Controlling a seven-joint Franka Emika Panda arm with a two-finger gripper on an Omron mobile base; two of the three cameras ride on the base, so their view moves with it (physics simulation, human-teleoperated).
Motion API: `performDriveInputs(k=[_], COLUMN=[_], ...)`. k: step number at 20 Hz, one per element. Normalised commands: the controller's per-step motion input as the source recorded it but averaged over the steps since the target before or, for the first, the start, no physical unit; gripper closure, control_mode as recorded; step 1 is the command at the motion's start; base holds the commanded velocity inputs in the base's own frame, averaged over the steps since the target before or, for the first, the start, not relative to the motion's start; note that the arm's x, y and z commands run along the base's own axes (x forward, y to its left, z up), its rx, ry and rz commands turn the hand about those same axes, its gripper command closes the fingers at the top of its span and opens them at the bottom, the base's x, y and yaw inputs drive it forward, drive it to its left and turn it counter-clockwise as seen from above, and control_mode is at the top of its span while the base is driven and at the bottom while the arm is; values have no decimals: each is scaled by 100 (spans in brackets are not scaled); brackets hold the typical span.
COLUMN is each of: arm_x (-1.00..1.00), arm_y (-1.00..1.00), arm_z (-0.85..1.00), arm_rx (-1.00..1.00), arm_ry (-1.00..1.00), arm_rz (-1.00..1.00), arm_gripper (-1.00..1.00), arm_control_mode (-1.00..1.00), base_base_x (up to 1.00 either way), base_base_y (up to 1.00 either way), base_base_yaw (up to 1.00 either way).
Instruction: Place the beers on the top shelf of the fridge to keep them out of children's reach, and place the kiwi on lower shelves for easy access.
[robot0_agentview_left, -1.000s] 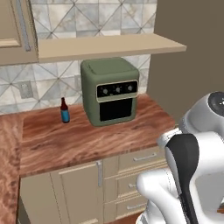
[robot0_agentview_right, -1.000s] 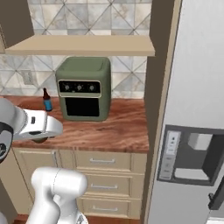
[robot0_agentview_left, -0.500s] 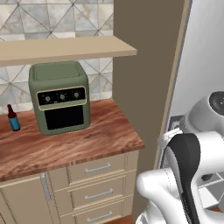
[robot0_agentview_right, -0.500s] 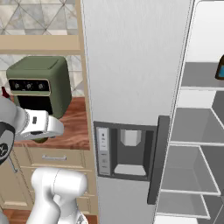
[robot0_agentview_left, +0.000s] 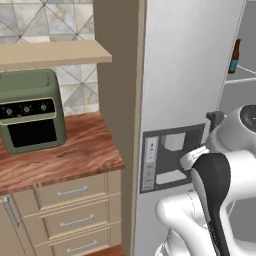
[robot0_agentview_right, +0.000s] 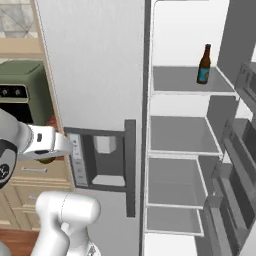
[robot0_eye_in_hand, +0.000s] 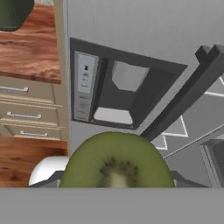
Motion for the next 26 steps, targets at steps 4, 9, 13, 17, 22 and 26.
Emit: performDriveInputs(k=[4,9,13,17,22,26], arm_x=[0,0,0,0,0,0], arm_y=[0,0,0,0,0,0], arm_z=[0,0,0,0,0,0], arm_rx=[0,0,0,0,0,0], arm_ry=[0,0,0,0,0,0], arm_rz=[0,0,0,0,0,0], arm_gripper=[100,100,100,100,100,100], arm_control_mode=[100,100,100,100,100,100], base_base_x=[0,0,0,0,0,1], base_base_y=[-60,-56,-56,-52,-47,-33], base_base_yaw=[0,0,0,0,0,0])
